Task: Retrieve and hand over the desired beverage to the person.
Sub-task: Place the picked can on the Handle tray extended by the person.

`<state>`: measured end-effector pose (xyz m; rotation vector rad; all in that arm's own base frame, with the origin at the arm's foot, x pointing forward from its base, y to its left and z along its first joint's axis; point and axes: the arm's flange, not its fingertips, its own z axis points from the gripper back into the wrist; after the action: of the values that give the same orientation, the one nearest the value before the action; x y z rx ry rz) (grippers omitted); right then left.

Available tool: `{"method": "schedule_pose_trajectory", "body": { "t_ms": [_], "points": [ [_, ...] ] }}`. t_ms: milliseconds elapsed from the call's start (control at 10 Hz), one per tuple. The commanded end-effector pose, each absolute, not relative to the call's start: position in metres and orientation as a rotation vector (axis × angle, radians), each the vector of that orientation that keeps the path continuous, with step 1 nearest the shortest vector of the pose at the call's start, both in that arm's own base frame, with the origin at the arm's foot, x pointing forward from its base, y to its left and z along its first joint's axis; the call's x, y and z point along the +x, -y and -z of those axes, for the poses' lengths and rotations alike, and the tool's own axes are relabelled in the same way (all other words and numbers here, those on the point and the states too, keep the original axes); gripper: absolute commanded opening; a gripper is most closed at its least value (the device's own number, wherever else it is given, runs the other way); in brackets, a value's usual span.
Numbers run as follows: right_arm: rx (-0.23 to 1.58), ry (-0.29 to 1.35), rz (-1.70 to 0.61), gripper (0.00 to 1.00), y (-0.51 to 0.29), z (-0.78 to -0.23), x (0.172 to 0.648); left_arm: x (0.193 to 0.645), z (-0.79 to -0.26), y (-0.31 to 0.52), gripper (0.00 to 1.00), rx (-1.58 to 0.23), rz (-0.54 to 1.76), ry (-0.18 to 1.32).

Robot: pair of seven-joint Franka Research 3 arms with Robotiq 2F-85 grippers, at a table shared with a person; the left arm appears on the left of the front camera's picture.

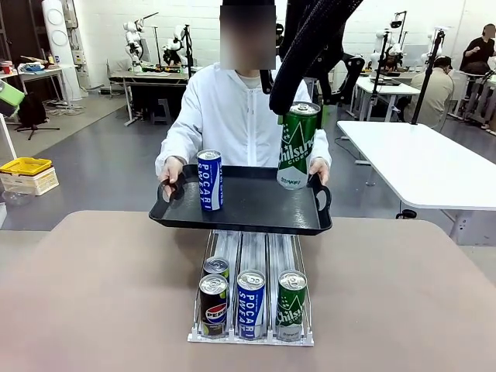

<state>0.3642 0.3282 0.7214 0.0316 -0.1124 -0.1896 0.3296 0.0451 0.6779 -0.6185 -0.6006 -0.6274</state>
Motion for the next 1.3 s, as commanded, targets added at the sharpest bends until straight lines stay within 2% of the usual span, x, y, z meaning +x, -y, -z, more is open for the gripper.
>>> {"method": "schedule_pose_trajectory", "body": {
  "t_ms": [0,100,400,800,1200],
  "points": [
    [0.083,-0.017,0.246,0.58,-0.324,-0.741,0.411,0.329,-0.678,-0.046,1.0,-0.62,0.639,0.609],
    [0.104,-0.071,0.255,0.58,-0.322,-0.742,0.433,0.329,-0.678,-0.046,1.0,-0.62,0.639,0.609],
    [0.102,-0.099,0.204,0.58,-0.327,-0.737,0.467,0.329,-0.678,-0.046,1.0,-0.62,0.639,0.609],
    [0.058,-0.036,0.15,0.58,-0.333,-0.708,0.507,0.329,-0.678,-0.046,1.0,-0.62,0.639,0.609],
    [0.077,-0.074,0.122,0.58,-0.325,-0.676,0.542,0.329,-0.678,-0.046,1.0,-0.62,0.639,0.609]
  ]
}}
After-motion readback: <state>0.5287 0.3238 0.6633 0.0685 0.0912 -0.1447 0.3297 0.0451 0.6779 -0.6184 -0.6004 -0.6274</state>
